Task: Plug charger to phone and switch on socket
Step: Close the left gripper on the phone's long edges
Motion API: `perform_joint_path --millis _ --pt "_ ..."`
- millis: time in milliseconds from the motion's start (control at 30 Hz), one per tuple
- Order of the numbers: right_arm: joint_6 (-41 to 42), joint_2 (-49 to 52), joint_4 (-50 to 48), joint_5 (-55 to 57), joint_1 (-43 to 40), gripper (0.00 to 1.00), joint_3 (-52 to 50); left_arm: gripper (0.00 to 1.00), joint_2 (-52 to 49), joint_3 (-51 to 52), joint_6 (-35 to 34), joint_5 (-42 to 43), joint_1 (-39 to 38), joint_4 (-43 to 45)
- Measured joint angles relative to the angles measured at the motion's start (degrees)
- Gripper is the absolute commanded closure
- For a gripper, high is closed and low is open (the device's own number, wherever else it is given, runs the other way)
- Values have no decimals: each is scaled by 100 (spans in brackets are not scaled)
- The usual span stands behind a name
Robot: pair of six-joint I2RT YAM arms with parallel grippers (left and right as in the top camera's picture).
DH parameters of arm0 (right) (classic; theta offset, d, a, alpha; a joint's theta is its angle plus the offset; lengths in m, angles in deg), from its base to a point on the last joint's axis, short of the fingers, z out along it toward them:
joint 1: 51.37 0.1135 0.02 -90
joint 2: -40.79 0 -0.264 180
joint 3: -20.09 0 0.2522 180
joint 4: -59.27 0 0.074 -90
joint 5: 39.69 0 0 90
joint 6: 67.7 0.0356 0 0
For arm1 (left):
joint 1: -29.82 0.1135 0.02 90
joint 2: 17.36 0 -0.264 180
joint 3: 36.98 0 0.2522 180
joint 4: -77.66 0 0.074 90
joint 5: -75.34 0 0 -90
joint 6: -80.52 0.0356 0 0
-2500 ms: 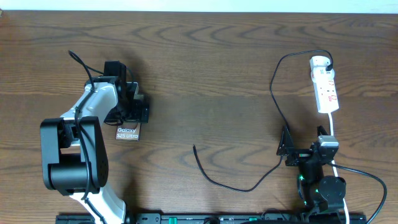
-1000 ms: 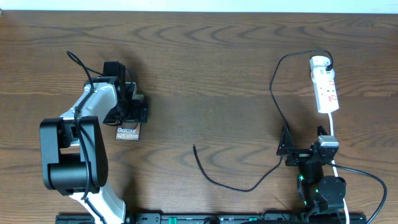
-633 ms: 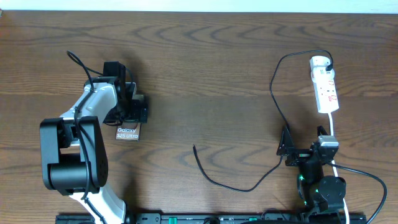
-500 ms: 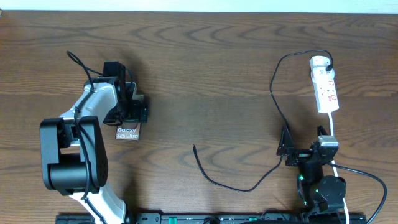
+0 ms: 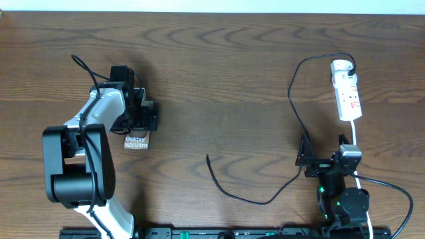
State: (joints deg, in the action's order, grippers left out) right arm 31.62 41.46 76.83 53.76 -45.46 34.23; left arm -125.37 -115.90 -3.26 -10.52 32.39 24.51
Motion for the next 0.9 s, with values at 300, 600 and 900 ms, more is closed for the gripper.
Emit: perform_joint_path --millis 300,600,900 --pt "0 0 0 -2 0 1 0 2 0 0 0 0 0 2" --pt "2 0 0 -2 0 1 0 2 0 0 0 0 0 2" --pt "0 0 0 0 0 1 0 16 0 24 7 -52 9 79"
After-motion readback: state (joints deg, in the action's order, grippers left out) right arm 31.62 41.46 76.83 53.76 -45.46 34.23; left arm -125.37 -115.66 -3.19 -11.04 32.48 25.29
